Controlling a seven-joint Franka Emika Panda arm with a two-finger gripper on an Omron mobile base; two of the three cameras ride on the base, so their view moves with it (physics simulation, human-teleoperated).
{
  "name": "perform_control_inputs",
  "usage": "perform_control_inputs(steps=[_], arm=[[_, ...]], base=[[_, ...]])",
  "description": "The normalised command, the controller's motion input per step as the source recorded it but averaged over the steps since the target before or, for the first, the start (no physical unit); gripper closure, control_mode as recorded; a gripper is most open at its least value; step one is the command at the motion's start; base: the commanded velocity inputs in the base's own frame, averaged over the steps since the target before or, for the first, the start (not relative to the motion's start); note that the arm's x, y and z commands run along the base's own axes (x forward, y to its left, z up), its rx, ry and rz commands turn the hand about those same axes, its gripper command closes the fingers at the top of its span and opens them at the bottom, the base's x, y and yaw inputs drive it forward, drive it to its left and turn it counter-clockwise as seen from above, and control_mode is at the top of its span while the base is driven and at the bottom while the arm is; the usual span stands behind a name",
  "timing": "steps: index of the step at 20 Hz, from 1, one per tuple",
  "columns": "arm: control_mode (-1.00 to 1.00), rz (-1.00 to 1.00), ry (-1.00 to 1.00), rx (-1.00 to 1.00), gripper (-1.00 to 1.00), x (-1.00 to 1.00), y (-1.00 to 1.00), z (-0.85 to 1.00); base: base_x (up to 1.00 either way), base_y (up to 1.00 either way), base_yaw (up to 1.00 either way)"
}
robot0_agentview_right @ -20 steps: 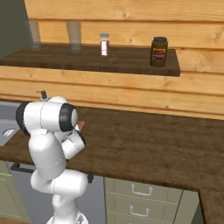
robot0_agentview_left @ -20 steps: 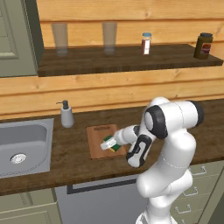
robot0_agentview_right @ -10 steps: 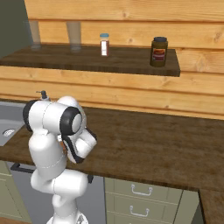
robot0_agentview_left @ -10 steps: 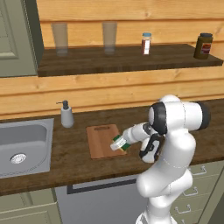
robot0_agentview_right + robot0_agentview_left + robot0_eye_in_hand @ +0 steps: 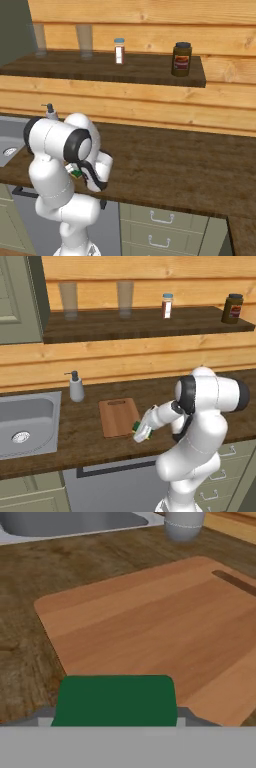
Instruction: Pick up the sponge from the counter and clean the cutting board by briefly scrubbing or pressing down on the cutting board. Once finished, release the sponge.
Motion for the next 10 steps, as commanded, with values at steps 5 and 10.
perform_control_inputs(steps=[5, 10], arm=[[-1.0, 0.09, 0.0, -0.11, 1.0, 0.15, -0.8, 0.03], [-1.0, 0.0, 0.0, -0.19, 1.0, 0.58, -1.0, 0.46]], base=[[0.0, 0.0, 0.0], [0.0, 0.0, 0.0]])
